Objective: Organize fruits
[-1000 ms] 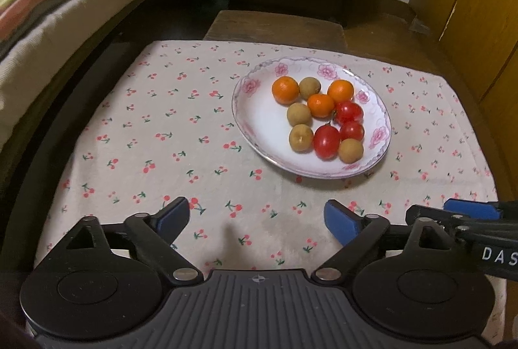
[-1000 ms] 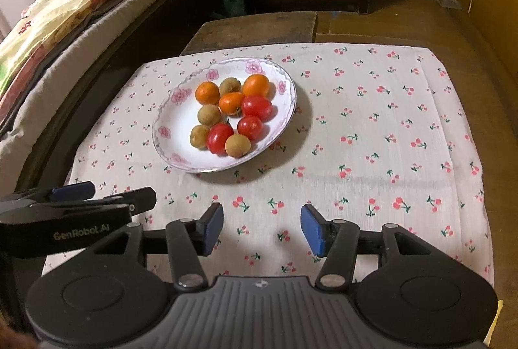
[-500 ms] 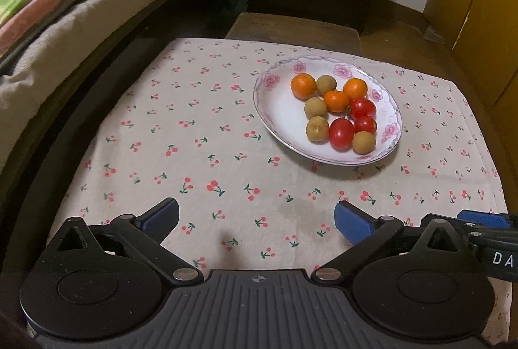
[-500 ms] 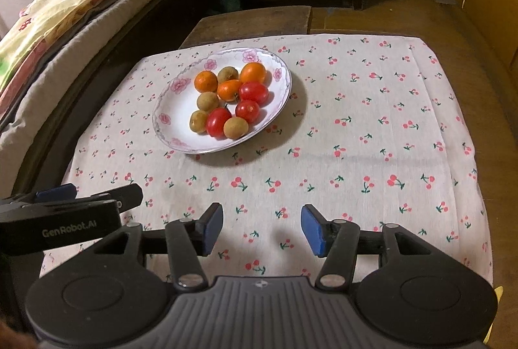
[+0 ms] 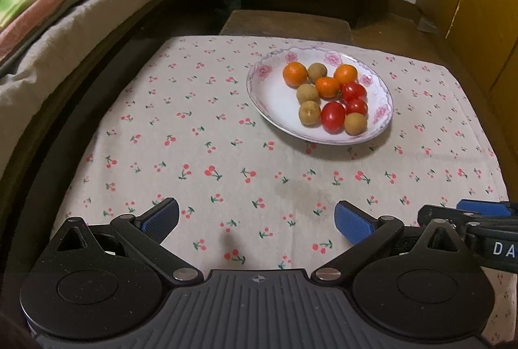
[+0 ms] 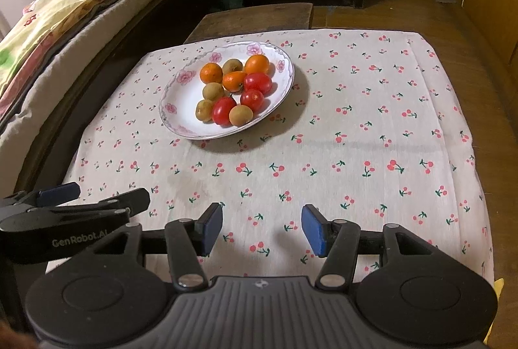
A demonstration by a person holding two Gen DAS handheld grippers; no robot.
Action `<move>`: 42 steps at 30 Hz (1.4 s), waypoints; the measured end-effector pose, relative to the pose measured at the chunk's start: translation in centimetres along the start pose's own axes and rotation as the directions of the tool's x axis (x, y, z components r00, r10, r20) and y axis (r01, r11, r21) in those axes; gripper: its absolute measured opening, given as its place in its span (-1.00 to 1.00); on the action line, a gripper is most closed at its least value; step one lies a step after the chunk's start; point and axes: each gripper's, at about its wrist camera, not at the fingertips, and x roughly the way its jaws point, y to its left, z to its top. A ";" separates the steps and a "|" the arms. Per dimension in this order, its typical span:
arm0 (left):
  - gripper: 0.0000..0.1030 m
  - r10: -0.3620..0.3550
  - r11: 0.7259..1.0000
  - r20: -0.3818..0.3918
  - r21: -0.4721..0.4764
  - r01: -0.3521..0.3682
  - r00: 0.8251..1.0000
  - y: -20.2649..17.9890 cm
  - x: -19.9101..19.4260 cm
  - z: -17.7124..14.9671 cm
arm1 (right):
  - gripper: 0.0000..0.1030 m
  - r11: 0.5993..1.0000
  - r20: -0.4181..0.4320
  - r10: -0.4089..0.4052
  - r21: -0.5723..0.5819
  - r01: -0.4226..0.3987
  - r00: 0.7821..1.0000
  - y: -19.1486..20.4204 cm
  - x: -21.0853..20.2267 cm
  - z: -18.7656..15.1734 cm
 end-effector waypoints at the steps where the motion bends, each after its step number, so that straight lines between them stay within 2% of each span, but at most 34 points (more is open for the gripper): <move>1: 1.00 0.001 1.000 -0.001 0.002 -0.001 1.000 0.0 0.0 -0.1 | 0.05 1.000 0.000 0.001 -0.001 -0.001 1.000 0.1 -0.1 -0.1; 6: 1.00 0.032 0.999 -0.003 0.016 -0.032 0.999 -0.1 -0.2 -0.4 | 0.05 1.000 0.003 0.004 -0.006 -0.004 1.000 0.4 -0.5 -0.4; 11: 1.00 -0.020 1.000 -0.006 -0.013 0.020 1.000 0.2 -0.6 -0.7 | 0.05 1.000 -0.006 -0.001 -0.004 0.001 1.000 0.4 -0.5 -0.8; 19: 1.00 -0.008 1.000 -0.010 0.006 0.008 1.000 0.1 -0.7 -1.2 | 0.05 1.000 -0.005 0.002 0.006 -0.002 1.000 0.2 -0.8 -1.1; 25: 1.00 -0.035 0.999 -0.040 -0.025 0.034 0.999 0.7 -0.6 -1.7 | 0.05 1.000 -0.007 0.006 0.001 -0.006 1.000 0.4 -0.9 -1.3; 31: 1.00 -0.004 1.000 -0.017 -0.002 0.004 1.000 0.4 -1.0 -2.0 | 0.06 1.000 -0.009 0.012 -0.009 -0.012 1.000 0.8 -0.9 -1.5; 42: 1.00 -0.021 1.000 -0.029 0.012 0.021 0.999 0.1 -1.1 -2.6 | 0.06 1.000 -0.015 0.006 -0.013 -0.006 1.000 0.9 -0.9 -1.7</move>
